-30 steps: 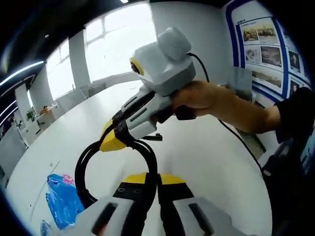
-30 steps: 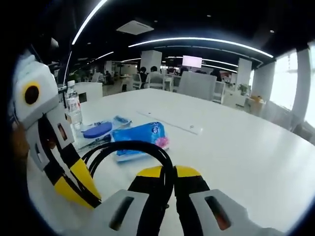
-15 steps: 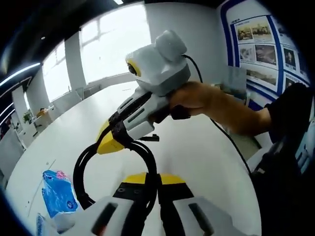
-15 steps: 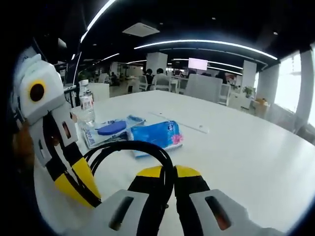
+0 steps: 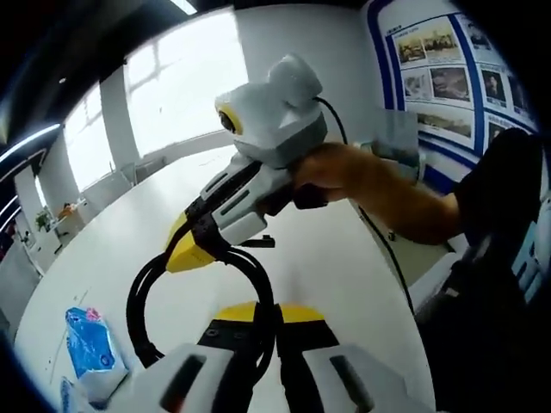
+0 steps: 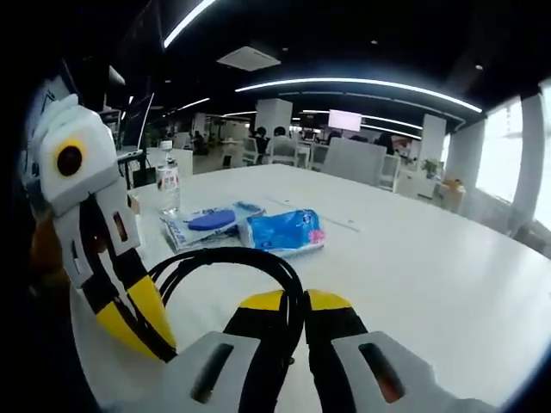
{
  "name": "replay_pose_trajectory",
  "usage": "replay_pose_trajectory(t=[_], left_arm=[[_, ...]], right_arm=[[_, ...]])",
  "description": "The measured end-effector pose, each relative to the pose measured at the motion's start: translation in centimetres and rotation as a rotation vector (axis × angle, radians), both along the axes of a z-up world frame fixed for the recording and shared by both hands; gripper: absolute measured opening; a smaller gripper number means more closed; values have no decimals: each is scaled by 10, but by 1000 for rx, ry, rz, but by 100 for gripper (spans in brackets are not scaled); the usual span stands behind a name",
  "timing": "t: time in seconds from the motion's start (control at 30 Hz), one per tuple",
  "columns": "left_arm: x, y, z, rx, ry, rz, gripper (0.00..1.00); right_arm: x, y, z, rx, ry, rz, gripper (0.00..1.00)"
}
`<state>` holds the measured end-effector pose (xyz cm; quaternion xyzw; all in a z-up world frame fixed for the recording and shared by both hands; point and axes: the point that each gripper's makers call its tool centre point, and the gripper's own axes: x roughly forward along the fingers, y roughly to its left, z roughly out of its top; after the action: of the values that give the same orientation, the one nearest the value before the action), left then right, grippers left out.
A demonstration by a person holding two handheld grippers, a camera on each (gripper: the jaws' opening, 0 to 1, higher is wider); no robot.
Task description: Arrange the tabletop items into an orderly group along one side of the table until the central work area is clear of visible clutter.
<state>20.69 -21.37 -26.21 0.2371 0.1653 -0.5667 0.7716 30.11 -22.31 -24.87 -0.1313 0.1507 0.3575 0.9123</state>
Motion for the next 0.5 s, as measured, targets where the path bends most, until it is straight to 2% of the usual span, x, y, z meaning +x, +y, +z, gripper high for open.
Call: replay_pose_trajectory(t=[0.1,0.3,0.5], left_arm=[[-8,-6,0,12,-6,-26,4],[-12,-13,3,4,-2,-51,4],[-17,-21,5,8,-8,-57,4]], right_arm=[[-4,-9,-3,-8,-3,-10,5],[-9,-23,2,-24,-23,-34,5],[-9,-30,3,-15,-17,-48,5]])
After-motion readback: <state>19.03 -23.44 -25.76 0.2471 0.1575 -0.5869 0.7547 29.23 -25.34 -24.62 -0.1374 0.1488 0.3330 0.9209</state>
